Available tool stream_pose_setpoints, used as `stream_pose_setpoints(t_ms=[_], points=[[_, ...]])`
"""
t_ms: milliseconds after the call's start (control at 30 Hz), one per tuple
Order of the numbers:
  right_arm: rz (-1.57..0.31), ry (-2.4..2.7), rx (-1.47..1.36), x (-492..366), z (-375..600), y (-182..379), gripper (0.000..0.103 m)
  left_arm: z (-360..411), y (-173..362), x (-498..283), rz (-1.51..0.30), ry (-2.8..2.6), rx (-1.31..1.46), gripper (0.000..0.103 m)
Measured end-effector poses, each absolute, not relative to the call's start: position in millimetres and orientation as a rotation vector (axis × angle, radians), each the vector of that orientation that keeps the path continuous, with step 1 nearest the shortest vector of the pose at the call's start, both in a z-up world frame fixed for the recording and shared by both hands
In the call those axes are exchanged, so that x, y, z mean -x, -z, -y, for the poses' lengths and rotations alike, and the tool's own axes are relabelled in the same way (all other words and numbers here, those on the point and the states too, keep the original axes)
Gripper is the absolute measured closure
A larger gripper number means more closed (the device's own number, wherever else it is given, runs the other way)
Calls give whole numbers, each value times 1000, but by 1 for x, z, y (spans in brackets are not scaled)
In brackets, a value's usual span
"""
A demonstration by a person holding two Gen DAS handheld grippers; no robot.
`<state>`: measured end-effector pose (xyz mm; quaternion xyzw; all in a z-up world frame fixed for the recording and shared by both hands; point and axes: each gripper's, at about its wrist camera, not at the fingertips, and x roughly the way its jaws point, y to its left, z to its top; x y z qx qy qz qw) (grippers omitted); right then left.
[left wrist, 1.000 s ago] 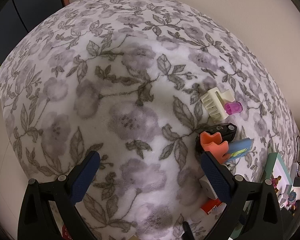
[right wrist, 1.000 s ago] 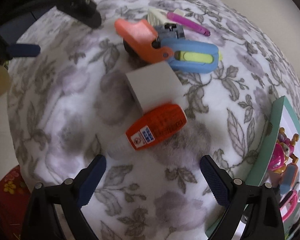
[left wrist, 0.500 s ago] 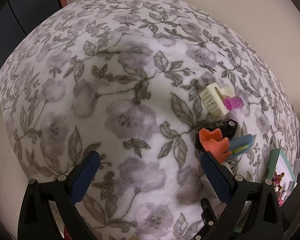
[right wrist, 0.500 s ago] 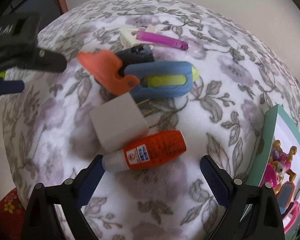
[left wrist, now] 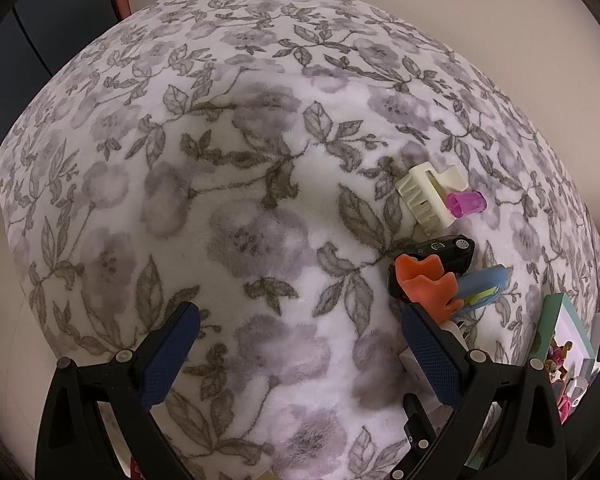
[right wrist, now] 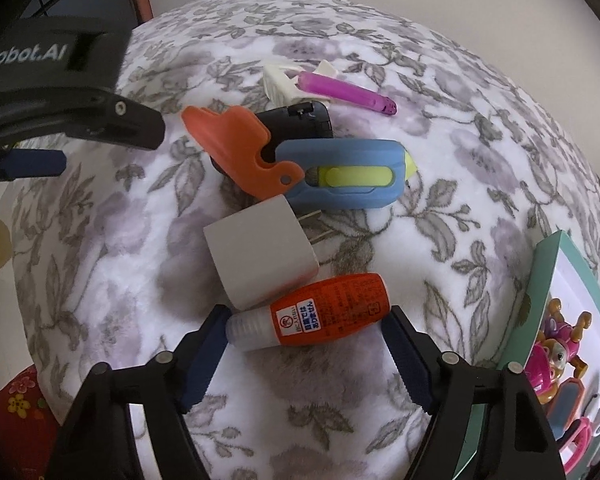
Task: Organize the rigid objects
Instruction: 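Grasp the red glue bottle with the right tool while the left tool approaches the white cube, then close the left tool on the white cube while the right tool holds the glue bottle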
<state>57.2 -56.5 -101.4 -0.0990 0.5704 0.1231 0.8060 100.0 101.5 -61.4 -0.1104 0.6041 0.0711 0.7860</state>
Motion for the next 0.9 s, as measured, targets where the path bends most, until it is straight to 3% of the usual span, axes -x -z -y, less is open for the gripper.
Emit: stream_pose_setpoints(t_ms=[900], points=[[-1183,-178,133,-39,105,68,24,-57,65,-98,-1337,29,335,3]])
